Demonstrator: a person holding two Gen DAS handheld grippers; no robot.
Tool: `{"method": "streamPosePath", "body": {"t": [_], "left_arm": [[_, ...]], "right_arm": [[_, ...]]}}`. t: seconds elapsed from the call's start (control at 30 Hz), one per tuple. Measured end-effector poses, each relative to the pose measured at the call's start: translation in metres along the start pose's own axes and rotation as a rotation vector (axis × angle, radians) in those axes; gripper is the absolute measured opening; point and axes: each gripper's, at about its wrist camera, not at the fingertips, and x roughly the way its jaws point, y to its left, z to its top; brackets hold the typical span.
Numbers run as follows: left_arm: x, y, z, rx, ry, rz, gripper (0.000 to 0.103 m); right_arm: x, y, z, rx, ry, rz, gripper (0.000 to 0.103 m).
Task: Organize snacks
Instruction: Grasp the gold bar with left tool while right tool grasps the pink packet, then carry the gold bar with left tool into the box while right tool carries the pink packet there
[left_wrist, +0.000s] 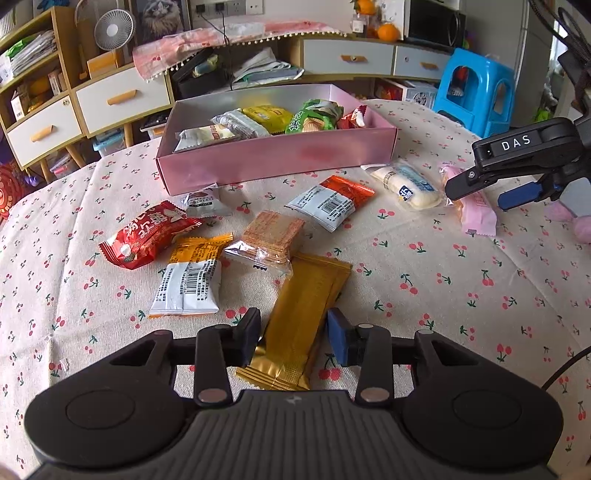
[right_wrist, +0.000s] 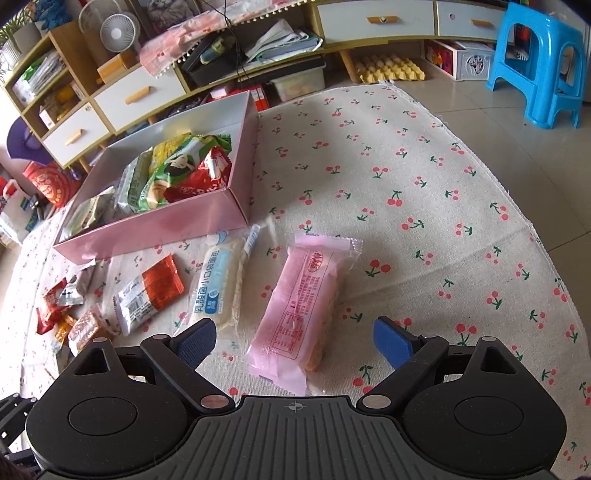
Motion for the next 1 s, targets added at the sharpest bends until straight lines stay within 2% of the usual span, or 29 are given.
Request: {"method": "streamPosePath", "body": {"t": [0.3, 0.47, 0.57, 0.67, 0.73, 0.8, 1.0], "left_arm": [[0.002, 0.001, 0.002, -0.001, 0.001, 0.008, 0.042], [0.003, 0.003, 0.003, -0.012, 0.002, 0.011, 0.045], [0.004, 0.003, 0.004, -0.013, 0.002, 0.01, 0.042], [0.004, 0.003, 0.005, -0.014, 0.0, 0.005, 0.039], [0.003, 0.002, 0.006, -0.013, 0.0, 0.001, 0.037], [0.003, 0.002, 0.007, -0.013, 0.001, -0.001, 0.035], [-0.001, 0.004, 0.01, -0.04, 0.003, -0.022, 0.029]], "right_arm": [[0.012, -0.006, 0.002, 0.016, -0.012, -0.075, 0.085], [0.015, 0.005, -0.001, -0.049, -0.03, -0.128, 0.081], [0.015, 0.01, -0.002, -0.083, -0.032, -0.16, 0.073], [0.015, 0.014, -0.003, -0.117, -0.034, -0.184, 0.059], [0.014, 0.015, -0.002, -0.125, -0.035, -0.176, 0.044], [0.013, 0.015, -0.001, -0.128, -0.03, -0.165, 0.033], [0.011, 0.016, 0.0, -0.125, -0.012, -0.152, 0.031]]}}
